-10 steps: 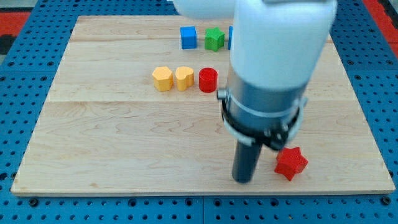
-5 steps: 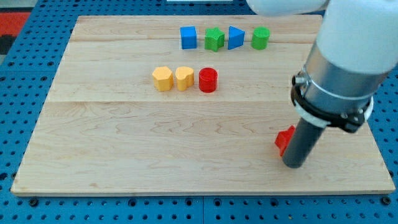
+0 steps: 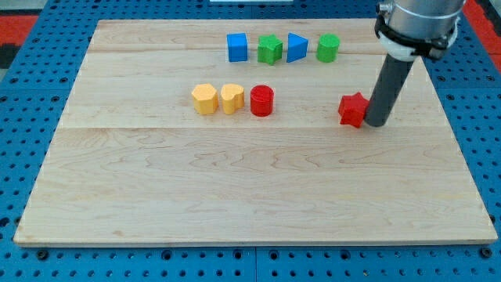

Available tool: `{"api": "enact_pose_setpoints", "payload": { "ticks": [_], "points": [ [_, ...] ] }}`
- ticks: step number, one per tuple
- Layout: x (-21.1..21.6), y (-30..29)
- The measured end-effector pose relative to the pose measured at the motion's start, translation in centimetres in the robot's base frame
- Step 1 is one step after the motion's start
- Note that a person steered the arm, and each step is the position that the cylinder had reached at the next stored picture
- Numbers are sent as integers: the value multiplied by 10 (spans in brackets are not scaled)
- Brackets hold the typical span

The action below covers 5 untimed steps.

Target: Push the red star to the right of the red circle

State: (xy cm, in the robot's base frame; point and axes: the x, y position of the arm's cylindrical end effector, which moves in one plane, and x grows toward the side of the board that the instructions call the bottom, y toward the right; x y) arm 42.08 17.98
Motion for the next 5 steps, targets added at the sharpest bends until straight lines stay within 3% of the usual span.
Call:
{"api": "enact_pose_setpoints", "payload": {
  "ticks": [2,5],
  "points": [
    [-39,-20],
    [8,-31]
  ]
}}
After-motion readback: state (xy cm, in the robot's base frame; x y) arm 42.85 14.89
